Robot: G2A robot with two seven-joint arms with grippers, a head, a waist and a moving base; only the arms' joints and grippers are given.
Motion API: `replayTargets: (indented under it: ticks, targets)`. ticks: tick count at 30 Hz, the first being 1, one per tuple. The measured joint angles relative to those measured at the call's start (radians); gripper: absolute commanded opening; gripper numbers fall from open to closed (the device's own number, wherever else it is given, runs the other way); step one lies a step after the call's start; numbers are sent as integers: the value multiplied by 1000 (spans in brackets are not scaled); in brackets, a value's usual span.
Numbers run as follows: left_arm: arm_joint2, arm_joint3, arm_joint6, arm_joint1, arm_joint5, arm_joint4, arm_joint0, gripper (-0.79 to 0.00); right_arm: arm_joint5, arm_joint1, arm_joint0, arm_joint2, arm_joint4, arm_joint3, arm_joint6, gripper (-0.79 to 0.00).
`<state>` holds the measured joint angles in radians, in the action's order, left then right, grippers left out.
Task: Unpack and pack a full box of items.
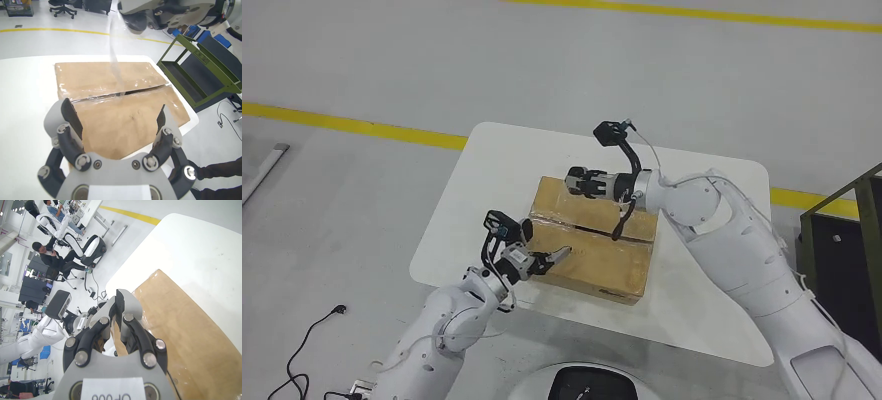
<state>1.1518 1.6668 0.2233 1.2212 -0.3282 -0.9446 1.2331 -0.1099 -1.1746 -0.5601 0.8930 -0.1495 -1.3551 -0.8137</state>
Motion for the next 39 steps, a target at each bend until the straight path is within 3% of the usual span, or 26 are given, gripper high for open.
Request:
replayTargets:
  ticks: [11,28,29,30,34,36,39]
  targets:
    - [-93,-90,33,31,130,0,-90,0,9,-16,20,-20,-5,14,-13,-785]
    - [-145,-173,-12,63,178,12,-168,0,21,-21,9,0,-18,0,-34,-785]
    - [-146,-175,-13,64,178,9,-169,-185,21,-21,9,1,-18,-1,-35,-785]
    - [-148,-177,-15,65,178,7,-170,-317,22,-22,8,2,-19,-1,-36,-785]
    - [-149,-182,-18,68,177,3,-171,-548,27,-23,4,7,-22,-5,-36,-785]
    - [-149,-182,-21,69,175,0,-171,-773,29,-23,2,10,-24,-7,-36,-785]
    - [-146,-181,-29,71,172,-5,-169,-785,34,-23,-2,13,-26,-10,-37,-785]
